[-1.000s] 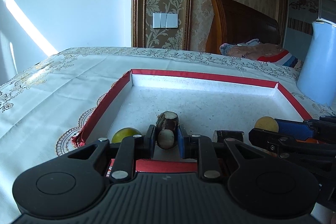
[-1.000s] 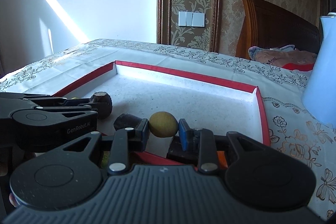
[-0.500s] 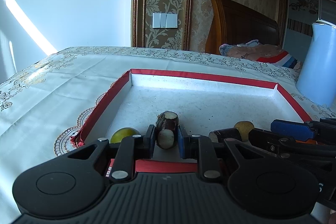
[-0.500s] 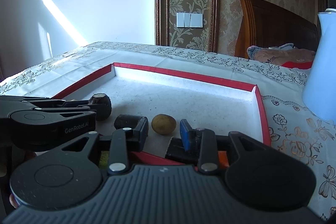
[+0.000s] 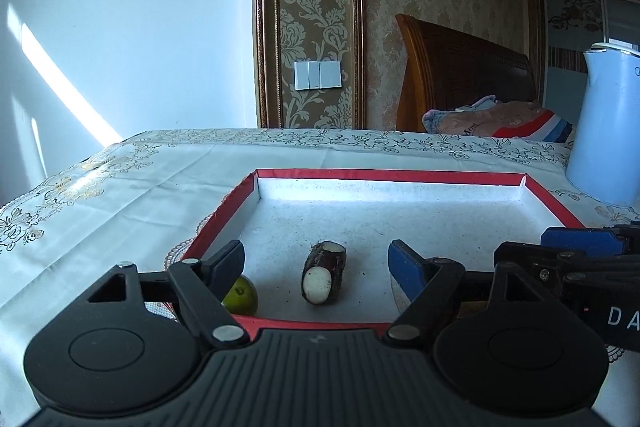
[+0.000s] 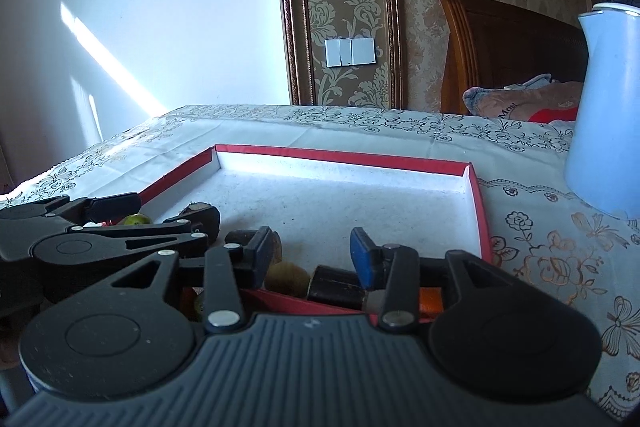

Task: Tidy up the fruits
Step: 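Lower the dark roll into the red tray and open the left tool, then move both tools back to the loose fruits, right tool toward the brown round fruit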

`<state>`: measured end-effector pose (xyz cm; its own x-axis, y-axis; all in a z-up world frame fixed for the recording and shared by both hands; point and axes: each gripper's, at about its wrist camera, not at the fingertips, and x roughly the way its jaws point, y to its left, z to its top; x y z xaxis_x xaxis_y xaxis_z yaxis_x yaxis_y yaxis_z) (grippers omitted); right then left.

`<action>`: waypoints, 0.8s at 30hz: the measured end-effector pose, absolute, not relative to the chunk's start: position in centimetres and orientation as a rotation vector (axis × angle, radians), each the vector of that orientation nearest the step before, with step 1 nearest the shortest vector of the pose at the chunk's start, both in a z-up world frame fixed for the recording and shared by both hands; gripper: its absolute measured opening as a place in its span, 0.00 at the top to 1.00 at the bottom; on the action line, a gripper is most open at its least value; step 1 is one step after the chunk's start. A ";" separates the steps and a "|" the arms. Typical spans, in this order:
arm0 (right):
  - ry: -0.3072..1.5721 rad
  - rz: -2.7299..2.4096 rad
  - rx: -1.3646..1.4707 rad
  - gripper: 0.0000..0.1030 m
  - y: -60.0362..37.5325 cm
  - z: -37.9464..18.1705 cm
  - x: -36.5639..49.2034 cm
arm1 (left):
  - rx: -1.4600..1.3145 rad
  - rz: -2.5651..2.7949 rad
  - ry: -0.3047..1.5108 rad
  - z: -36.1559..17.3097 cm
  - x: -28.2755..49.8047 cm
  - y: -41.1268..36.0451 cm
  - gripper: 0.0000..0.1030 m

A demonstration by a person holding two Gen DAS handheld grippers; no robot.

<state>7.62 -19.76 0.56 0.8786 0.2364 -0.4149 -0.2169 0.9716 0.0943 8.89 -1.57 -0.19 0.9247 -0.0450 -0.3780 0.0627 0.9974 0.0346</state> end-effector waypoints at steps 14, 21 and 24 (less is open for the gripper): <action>0.427 0.221 0.113 0.52 -21.3 0.4 6.0 | 0.021 -0.050 0.357 0.2 8.2 -0.9 0.23; 0.429 0.268 0.156 0.52 -22.2 0.5 4.1 | -0.075 -0.058 0.321 1.5 6.2 1.6 0.23; 0.446 0.307 0.145 0.52 -21.9 0.4 3.1 | -0.093 -0.044 0.325 1.7 5.3 2.9 0.23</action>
